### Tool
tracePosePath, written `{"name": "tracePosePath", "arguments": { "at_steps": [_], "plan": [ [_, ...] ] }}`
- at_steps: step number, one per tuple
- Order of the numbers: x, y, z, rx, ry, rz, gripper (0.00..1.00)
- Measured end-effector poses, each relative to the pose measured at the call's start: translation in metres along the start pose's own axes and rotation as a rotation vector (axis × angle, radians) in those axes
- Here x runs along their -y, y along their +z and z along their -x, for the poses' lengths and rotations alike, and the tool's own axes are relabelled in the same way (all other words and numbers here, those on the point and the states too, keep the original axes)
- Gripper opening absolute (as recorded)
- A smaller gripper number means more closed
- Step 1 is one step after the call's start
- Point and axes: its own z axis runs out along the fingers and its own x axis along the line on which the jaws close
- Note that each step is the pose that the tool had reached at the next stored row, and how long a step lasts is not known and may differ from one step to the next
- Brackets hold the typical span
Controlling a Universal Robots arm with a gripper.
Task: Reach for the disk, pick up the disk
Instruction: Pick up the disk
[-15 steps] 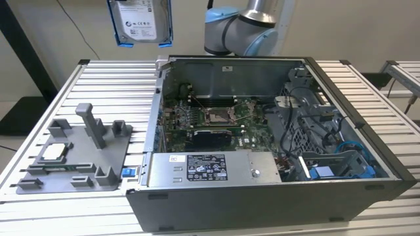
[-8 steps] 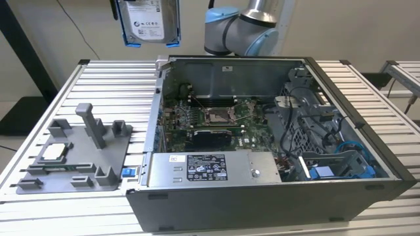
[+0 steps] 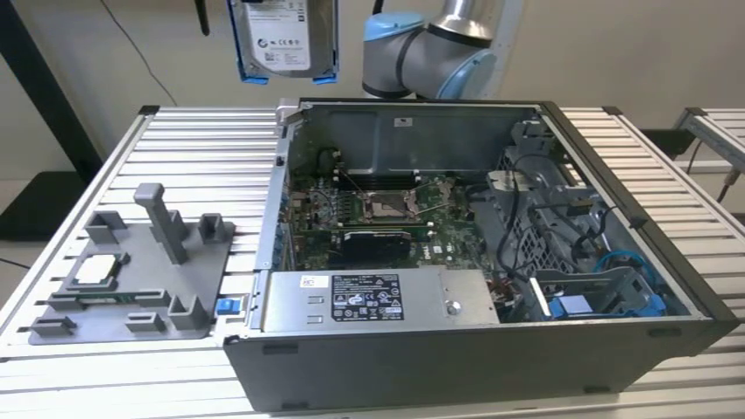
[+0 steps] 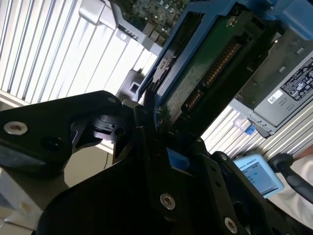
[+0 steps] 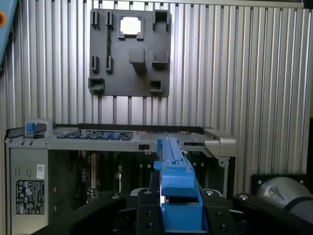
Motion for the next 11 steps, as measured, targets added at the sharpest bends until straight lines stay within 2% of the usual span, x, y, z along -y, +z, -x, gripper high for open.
{"name": "tracePosePath", "arguments": {
  "at_steps": [11],
  "plan": [
    [0.0379,0.0005,0.0000,0.0000,0.000,0.0000,0.00]
  ]
}}
